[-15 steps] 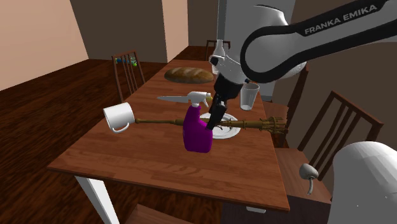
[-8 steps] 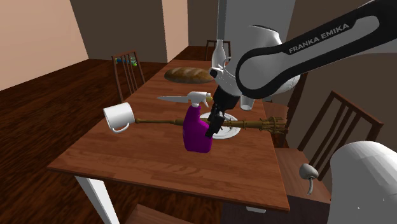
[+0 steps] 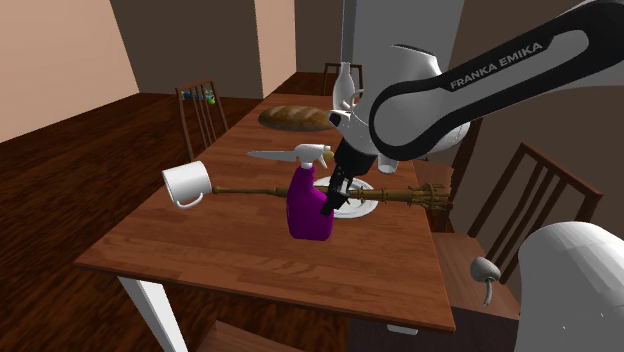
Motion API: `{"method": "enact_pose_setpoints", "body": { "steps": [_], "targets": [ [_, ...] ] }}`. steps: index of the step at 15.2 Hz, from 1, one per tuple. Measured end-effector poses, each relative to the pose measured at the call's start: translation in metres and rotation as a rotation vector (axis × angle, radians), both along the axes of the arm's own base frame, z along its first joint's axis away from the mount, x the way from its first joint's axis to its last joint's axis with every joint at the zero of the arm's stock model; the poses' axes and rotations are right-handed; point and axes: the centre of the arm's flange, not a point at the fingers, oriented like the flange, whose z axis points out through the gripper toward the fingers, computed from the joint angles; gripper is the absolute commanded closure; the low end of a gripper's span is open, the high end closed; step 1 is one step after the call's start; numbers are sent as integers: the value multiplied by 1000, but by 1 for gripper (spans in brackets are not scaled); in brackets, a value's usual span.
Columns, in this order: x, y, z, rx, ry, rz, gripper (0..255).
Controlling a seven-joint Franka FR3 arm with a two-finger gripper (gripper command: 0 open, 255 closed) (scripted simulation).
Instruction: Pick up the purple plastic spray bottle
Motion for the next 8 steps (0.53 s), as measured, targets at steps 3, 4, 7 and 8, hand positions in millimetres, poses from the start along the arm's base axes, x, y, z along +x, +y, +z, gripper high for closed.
{"method": "enact_pose_setpoints", "body": {
  "steps": [3, 4, 7, 8],
  "targets": [
    [0, 0, 0, 0, 0, 0, 255],
    [0, 0, 0, 0, 0, 0, 255],
    [0, -1, 11, 0, 0, 0, 255],
    [0, 0, 16, 1, 1, 0, 255]
  ]
}}
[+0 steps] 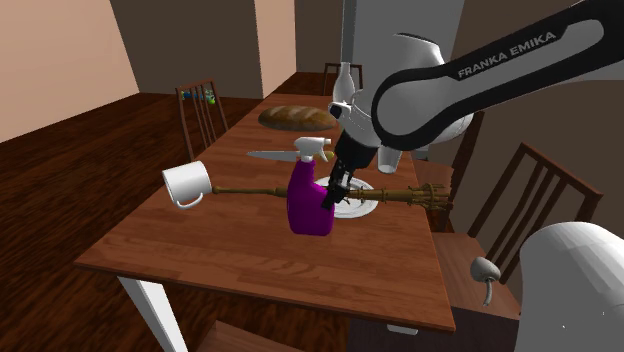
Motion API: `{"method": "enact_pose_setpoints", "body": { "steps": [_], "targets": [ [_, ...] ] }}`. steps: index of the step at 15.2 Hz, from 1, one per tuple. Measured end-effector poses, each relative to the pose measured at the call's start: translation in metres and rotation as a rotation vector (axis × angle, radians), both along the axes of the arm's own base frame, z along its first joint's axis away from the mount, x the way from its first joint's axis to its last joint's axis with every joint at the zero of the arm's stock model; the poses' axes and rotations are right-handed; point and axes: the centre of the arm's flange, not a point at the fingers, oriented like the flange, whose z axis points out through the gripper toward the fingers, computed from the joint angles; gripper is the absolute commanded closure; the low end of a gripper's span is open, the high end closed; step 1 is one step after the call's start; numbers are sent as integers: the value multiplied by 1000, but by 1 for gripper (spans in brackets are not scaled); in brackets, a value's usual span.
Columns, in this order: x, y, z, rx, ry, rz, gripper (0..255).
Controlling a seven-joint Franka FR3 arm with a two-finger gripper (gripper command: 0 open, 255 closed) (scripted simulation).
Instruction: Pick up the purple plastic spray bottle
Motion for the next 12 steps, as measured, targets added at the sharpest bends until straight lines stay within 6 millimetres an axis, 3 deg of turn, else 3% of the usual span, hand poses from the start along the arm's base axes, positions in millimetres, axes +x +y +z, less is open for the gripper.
{"method": "enact_pose_setpoints", "body": {
  "steps": [12],
  "targets": [
    [0, -1, 61, 0, 0, 0, 255]
  ]
}}
